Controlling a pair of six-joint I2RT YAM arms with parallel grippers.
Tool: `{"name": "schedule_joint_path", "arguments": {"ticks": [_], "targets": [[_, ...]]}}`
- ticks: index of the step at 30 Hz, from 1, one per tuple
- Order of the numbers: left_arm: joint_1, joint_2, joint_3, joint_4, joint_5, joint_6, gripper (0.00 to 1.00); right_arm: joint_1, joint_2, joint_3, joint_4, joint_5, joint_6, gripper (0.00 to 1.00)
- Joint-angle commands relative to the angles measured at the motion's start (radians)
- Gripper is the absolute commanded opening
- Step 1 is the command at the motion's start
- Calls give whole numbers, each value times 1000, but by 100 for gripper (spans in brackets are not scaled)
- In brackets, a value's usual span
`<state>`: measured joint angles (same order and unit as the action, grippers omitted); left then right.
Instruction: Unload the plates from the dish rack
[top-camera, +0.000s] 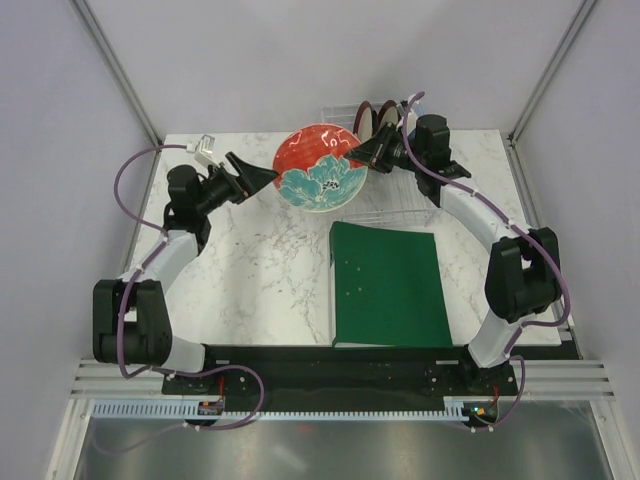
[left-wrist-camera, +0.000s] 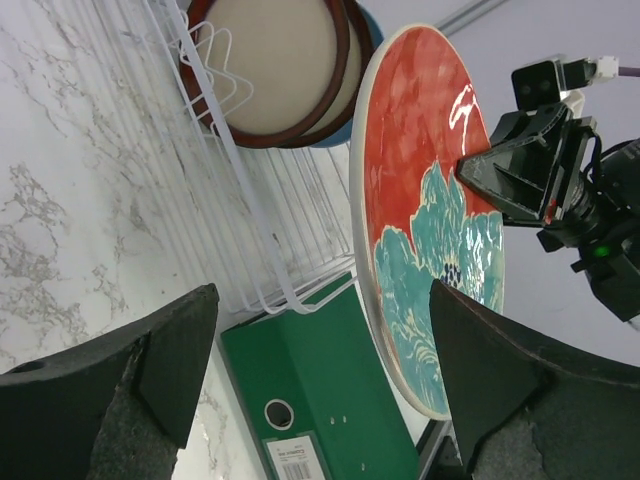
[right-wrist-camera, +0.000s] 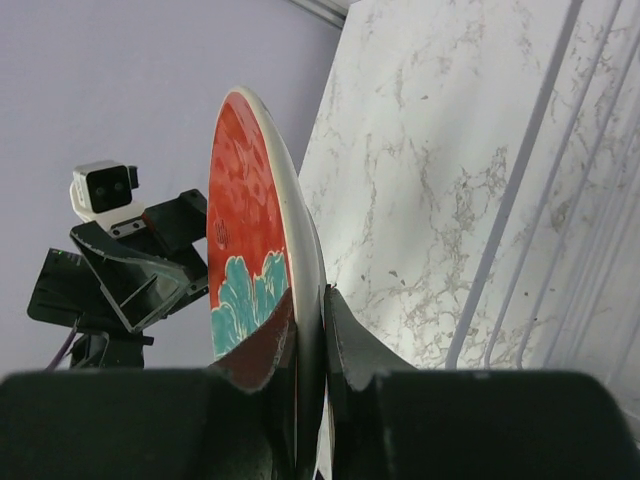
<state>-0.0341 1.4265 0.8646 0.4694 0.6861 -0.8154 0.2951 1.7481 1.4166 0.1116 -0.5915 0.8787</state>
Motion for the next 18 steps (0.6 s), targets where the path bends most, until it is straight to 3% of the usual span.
{"name": "schedule_joint_path", "arguments": {"ticks": [1,8,10,12,13,14,15,16,18], "targets": [[3,34,-6,162,46,-102,91,30,-90,-4,260,-77,120,2],[-6,55,19,199,50,-122,82,79,-73,-11,280,-70,123,2],[-13,63,28,202,55,-119,71,90,-67,-10,286,-68,124,2],[-18,68,30,204,59,-114,50,93,-64,-8,287,-64,123,2],[-16,68,25,204,59,-108,38,93,-62,-8,287,-64,123,2],[-16,66,24,193,62,-105,17,93,-64,-8,287,-62,121,2],[-18,69,27,170,66,-85,8,92,-62,-5,284,-60,115,2],[-18,72,48,140,72,-73,2,93,-62,-4,274,-60,111,3],[-20,77,65,59,72,-44,2,93,-61,7,263,-60,102,4]]}}
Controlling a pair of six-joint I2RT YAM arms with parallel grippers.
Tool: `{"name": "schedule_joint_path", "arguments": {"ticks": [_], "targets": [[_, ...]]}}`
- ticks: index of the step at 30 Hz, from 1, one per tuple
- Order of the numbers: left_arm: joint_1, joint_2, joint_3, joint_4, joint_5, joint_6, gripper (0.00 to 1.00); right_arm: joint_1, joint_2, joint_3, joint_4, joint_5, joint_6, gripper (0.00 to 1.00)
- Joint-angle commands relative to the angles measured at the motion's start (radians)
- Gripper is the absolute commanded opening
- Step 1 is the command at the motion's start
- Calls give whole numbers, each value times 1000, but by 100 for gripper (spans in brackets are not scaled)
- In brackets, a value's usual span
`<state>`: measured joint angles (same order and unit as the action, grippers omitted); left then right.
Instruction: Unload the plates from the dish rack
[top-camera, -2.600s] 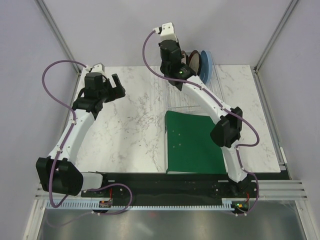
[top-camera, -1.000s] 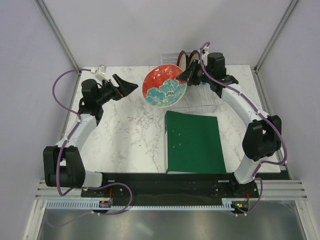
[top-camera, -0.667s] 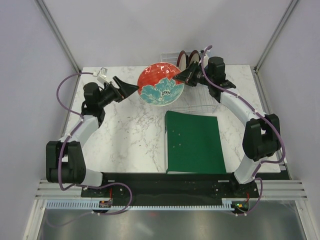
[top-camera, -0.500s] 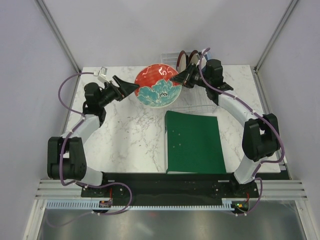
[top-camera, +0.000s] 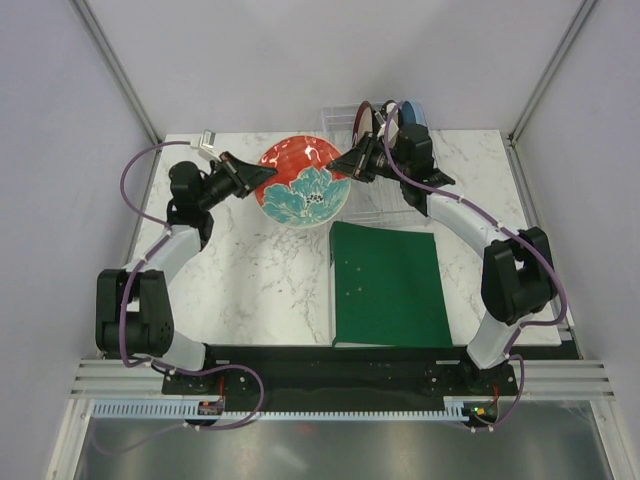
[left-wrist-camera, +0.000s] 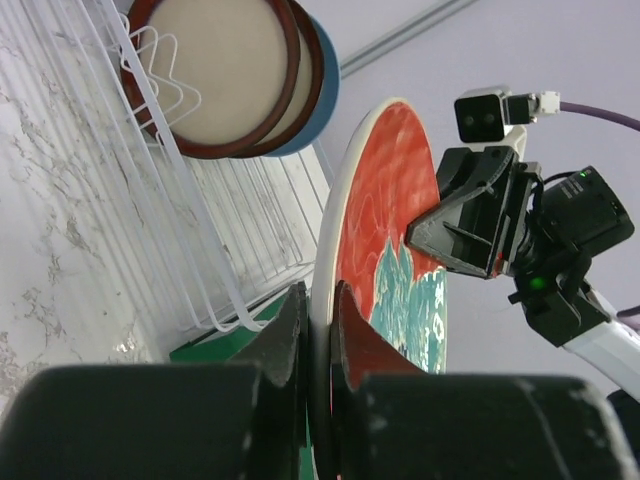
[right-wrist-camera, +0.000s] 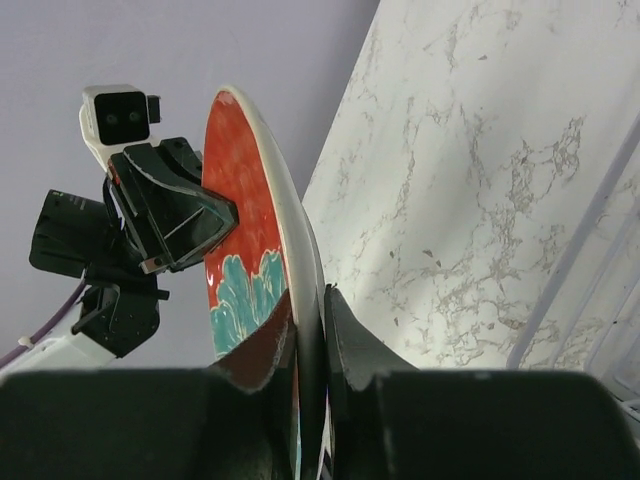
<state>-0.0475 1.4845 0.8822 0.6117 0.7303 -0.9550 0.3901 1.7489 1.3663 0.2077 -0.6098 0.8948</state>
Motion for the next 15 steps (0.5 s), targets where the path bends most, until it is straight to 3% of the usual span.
{"name": "schedule_joint_path", "arguments": {"ticks": [1,2,4,6,7,15], "targets": [[-8,14,67,-133,3,142,2,-2,-63,62,138,-32,61,6],[-12,5,78,-180,-20,174,2,-2,-63,66,118,-25,41,14],[-18,-32,106,-312,-99,272,2,-2,-77,82,53,1,-20,46],[-22,-67,121,-386,-159,341,2,-2,-78,117,-13,27,-75,70],[-22,-72,144,-453,-207,364,2,-2,-78,126,-54,39,-95,94],[-3,-127,190,-590,-391,449,2,-17,-51,267,-258,208,-284,98]]}}
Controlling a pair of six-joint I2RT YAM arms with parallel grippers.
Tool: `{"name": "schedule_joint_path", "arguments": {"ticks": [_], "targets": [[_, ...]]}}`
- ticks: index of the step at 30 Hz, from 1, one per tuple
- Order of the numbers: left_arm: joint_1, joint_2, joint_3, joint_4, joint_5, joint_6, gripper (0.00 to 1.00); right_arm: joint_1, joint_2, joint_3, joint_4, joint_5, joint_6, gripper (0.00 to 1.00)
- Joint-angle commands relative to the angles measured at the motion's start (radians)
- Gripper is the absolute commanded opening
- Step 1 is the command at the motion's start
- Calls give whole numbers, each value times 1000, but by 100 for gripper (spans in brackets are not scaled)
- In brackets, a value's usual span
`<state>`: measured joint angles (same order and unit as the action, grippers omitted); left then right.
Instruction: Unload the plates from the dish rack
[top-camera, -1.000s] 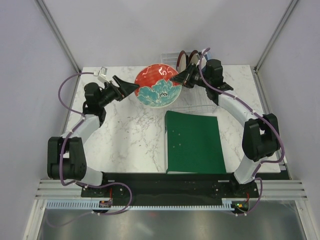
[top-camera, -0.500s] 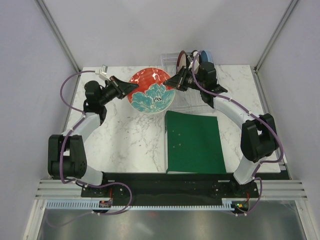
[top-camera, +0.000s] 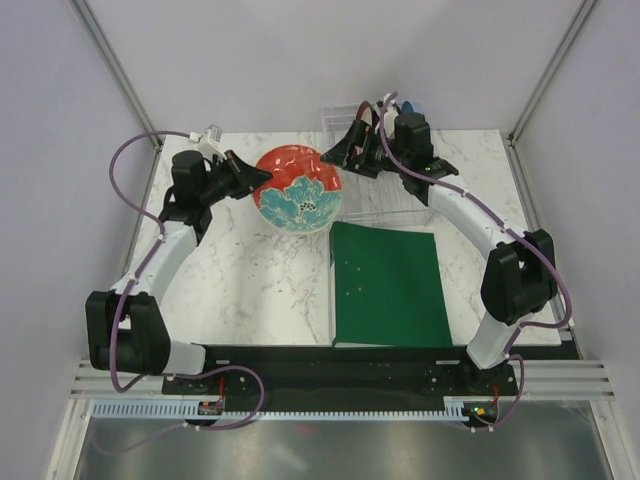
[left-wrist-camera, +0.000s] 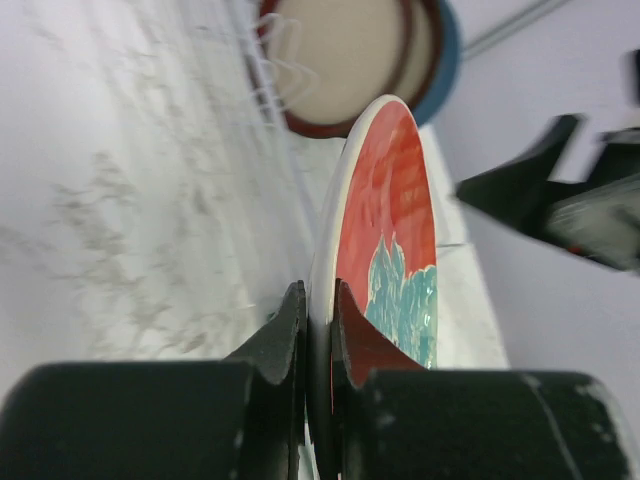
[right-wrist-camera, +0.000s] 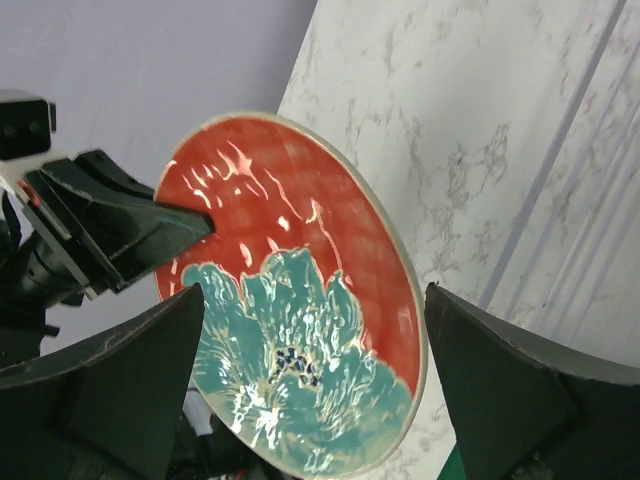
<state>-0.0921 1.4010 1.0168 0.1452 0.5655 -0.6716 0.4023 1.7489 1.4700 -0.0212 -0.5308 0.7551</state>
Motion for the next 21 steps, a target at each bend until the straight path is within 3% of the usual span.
{"name": "schedule_joint_path", "arguments": {"ticks": [1,9,21], "targets": [[58,-34,69,-140,-268,176,2,-34,-46,193,-111,161,-173,98],[198,58,106,-199,-279,210,2,-91,95,539,-408,449,-425,98],[327,372,218,-99,-242,198,2,-112,402,885,-609,609,-517,98]]}}
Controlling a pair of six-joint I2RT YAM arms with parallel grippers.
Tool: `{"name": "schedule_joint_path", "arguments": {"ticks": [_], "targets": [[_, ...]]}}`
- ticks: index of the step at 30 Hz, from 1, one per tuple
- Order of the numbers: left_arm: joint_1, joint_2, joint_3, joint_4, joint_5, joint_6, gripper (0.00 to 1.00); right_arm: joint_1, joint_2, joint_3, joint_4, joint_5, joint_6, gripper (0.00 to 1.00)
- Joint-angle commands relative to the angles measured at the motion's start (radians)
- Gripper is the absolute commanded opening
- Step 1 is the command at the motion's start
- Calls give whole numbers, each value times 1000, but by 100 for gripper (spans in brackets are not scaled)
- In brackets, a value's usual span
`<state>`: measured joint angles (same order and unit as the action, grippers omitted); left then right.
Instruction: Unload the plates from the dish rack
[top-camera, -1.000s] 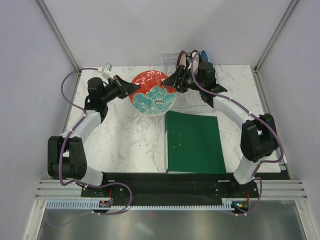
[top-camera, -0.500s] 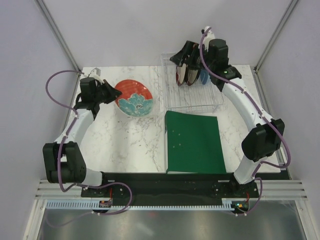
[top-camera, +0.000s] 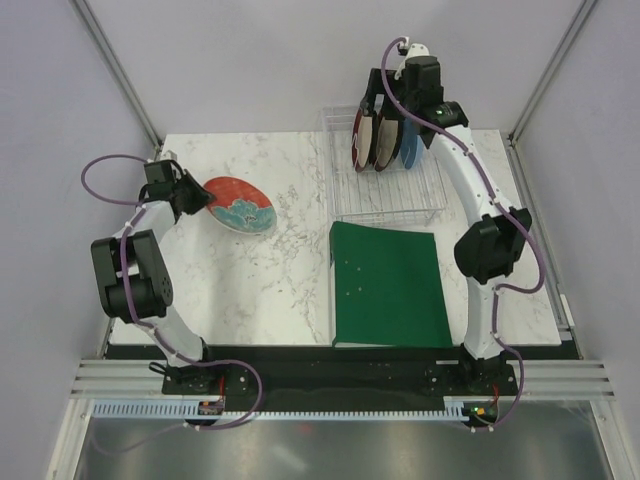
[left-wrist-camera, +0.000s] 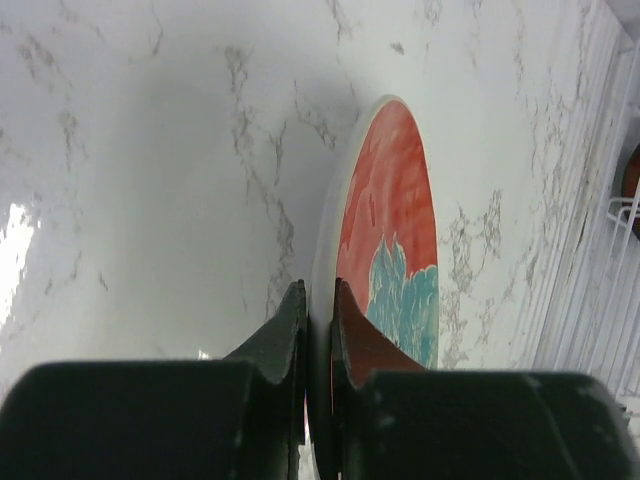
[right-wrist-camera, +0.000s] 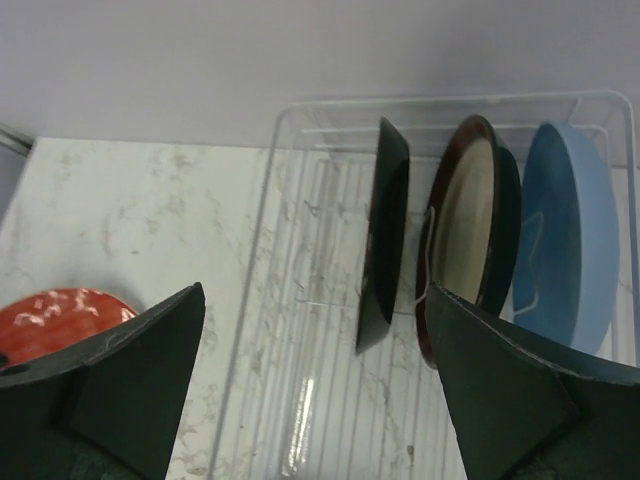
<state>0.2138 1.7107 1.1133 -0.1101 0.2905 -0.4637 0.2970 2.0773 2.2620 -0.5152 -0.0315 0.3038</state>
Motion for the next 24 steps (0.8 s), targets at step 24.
{"name": "schedule_joint_path", "arguments": {"ticks": [24], "targets": [[24,420,326,90,-31,-1,22,146,268,151,-39,551,-261,98]]}}
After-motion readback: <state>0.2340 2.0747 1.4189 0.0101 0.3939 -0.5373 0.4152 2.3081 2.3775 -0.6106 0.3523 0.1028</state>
